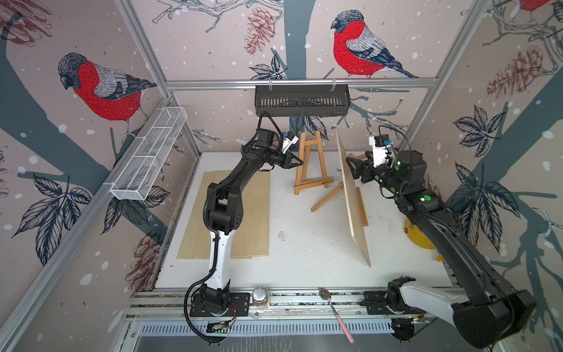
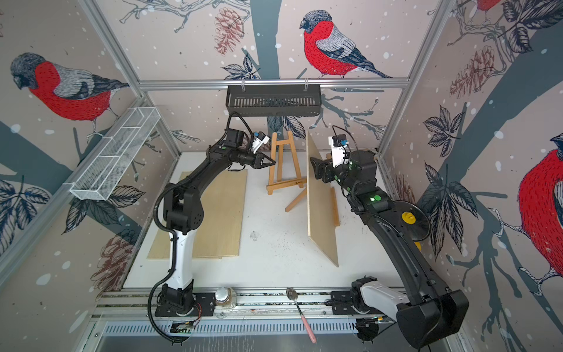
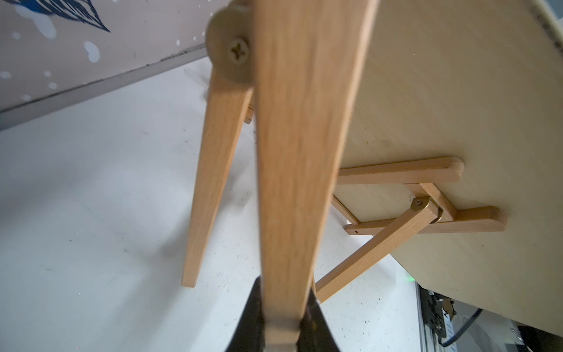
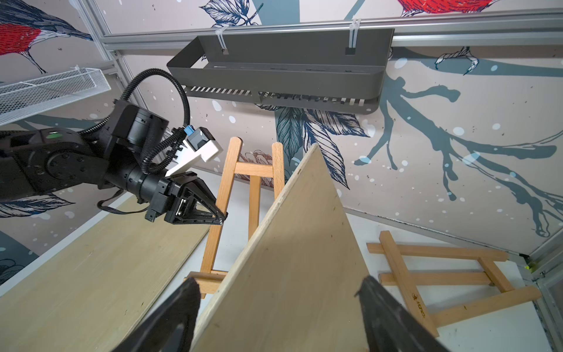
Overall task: Disassemble the easel
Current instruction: Place the easel at the center of the board.
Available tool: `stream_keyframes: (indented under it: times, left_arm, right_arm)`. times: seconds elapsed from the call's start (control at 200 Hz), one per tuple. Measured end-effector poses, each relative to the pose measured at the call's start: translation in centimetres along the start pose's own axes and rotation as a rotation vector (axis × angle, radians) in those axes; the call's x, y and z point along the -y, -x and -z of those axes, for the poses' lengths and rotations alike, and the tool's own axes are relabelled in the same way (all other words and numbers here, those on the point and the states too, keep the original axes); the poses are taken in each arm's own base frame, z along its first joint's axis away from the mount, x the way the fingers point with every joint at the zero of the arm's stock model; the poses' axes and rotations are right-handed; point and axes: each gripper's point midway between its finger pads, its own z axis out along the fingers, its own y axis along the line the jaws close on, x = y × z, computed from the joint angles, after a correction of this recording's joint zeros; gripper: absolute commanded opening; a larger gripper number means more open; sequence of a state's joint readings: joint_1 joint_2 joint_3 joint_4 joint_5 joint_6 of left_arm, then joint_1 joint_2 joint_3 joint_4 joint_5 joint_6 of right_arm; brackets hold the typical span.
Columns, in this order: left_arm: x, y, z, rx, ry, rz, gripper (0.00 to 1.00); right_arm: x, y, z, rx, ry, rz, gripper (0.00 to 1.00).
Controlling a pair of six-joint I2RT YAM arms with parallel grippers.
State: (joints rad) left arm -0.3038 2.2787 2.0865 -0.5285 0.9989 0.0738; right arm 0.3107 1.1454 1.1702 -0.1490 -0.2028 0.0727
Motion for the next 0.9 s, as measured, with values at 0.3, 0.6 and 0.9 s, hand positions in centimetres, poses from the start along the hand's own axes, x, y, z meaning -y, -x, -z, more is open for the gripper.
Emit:
stream_keyframes:
  times: [0.3,0.6,0.9]
  left_arm:
    - [-1.4,-0.7,-1.1,-0.011,-0.026,0.052,0.05]
    - [-6.0,-1.8,-2.4,-0.001,-0.016,0.152,0.06]
    - [-8.1,-3.6,-3.9,-0.009,-0.027,0.225,0.16]
  right_arm:
    - [0.2,-0.5,-0.9,-0.020,0.000,-0.004,0.83]
    - [0.3,-0.7,-1.2,-0.027,-0.001,-0.006,0.83]
    - [0.3,-0.7,-1.1,-0.027,-0.003,-0.006,0.83]
